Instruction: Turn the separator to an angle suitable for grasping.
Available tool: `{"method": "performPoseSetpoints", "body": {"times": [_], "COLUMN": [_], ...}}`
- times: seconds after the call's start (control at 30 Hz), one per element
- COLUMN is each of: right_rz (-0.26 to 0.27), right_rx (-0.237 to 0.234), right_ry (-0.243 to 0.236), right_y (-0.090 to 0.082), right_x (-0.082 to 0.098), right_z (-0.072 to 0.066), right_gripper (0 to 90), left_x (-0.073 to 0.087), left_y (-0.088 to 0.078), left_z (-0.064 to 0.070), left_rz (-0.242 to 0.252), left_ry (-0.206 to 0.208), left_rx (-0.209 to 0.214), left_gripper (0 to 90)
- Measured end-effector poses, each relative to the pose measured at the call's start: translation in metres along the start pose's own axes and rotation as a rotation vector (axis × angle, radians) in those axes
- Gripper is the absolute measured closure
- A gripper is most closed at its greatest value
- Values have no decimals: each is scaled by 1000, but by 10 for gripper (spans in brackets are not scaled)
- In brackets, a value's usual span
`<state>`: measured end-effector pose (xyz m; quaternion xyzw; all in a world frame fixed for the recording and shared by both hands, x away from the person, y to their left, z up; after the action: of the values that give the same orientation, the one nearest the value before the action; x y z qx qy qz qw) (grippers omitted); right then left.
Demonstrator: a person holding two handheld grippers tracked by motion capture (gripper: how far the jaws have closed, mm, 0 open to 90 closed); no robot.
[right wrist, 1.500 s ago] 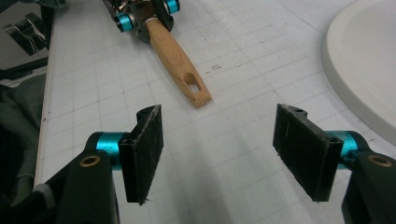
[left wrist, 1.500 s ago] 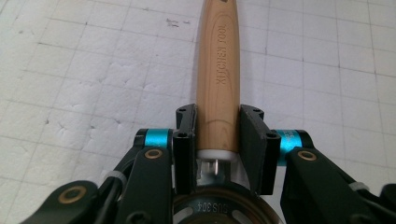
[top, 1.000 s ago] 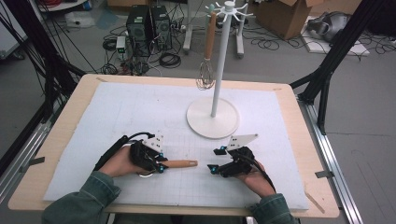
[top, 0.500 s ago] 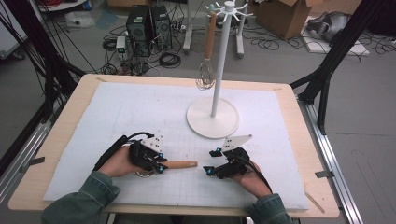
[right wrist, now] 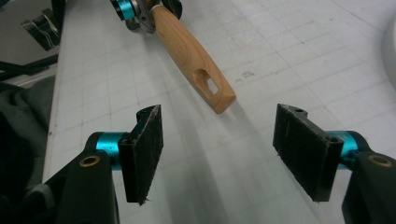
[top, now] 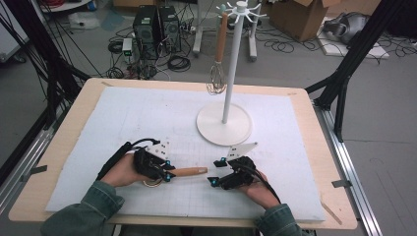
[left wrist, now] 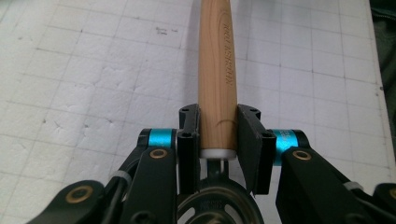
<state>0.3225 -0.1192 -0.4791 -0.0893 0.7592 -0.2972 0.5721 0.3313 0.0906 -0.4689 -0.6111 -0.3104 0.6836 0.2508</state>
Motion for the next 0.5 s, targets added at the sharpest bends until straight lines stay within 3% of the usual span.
{"method": "performPoseSetpoints", "body": {"times": [0.17,0.37,0.5], "right_rz": [21,81,118], "right_rx": [-29,-77,-79], "right_ry": [20,45,80], "right_y": [9,15,14], "right_x": [-7,-23,-31], "right_z": [-7,-16,-14], "right_gripper": [379,479,541], "left_x": [-3,-7,-8], "left_y": [-6,-12,-16], "left_z": [2,3,3], "left_rz": [24,65,79], "left_ry": [10,12,2], "left_rx": [-8,-11,-16], "left_gripper": [705,705,704]}}
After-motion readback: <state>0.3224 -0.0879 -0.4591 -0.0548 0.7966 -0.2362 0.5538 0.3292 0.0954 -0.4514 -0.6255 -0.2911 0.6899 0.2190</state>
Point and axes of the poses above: each handheld gripper's, and its own axes: y roughly forward along the jaws, x roughly out of its underside, z roughly to its right, the point moved 7 cm from there along y, roughly forward along the jaws, and after that the axes turned 3 degrees about z, right-handed, at the moved point
